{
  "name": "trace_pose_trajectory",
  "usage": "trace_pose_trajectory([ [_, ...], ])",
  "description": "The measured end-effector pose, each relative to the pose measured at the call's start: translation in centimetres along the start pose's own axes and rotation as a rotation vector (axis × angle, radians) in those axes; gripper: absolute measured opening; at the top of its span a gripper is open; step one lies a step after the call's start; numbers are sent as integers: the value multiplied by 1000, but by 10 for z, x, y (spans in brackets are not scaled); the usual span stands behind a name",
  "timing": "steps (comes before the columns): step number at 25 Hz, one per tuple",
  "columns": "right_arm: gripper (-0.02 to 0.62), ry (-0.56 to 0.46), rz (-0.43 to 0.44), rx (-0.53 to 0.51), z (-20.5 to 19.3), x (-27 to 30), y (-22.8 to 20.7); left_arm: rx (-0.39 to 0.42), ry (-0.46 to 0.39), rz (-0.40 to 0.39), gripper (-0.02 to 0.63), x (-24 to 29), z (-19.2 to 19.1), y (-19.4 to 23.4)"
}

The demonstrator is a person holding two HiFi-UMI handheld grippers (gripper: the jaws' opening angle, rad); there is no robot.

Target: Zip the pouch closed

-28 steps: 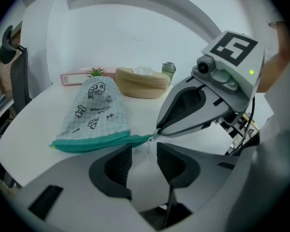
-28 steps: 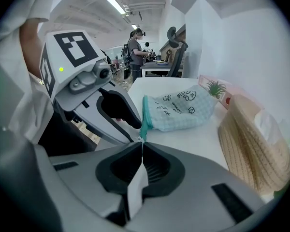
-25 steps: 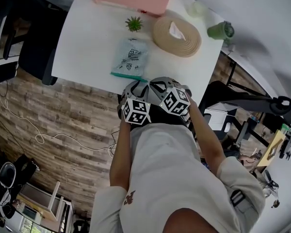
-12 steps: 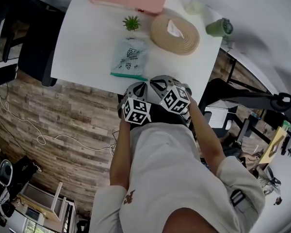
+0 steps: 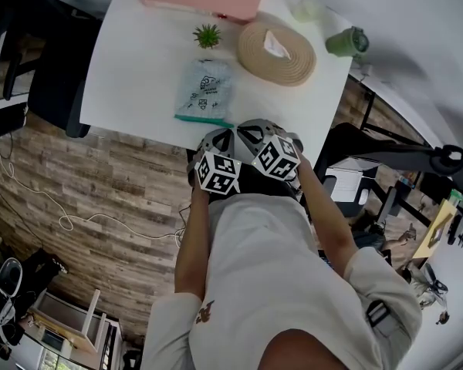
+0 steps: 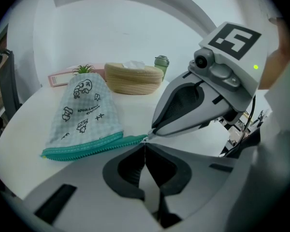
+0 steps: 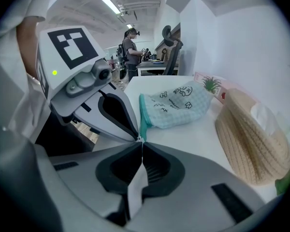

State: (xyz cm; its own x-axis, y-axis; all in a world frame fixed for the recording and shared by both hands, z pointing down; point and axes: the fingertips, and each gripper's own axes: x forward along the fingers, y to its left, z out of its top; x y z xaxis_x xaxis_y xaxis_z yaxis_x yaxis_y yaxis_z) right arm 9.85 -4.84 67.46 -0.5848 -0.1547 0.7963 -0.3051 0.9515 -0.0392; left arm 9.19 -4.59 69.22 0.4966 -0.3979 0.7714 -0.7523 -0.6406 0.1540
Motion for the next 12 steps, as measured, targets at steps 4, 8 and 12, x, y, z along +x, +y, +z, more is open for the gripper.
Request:
trace_pose_trajectory([
  [4,5,11,-2,19,-2,0,0,-3,1,-2,-3,-2,-1,0],
  [8,5,15,-6,29,-3,1,0,-5,3,-3,-3,-4,-3,1],
  [12,5,18,-16,41,-2,1,-1,-5,3,-1,-3,-5,-2,2],
])
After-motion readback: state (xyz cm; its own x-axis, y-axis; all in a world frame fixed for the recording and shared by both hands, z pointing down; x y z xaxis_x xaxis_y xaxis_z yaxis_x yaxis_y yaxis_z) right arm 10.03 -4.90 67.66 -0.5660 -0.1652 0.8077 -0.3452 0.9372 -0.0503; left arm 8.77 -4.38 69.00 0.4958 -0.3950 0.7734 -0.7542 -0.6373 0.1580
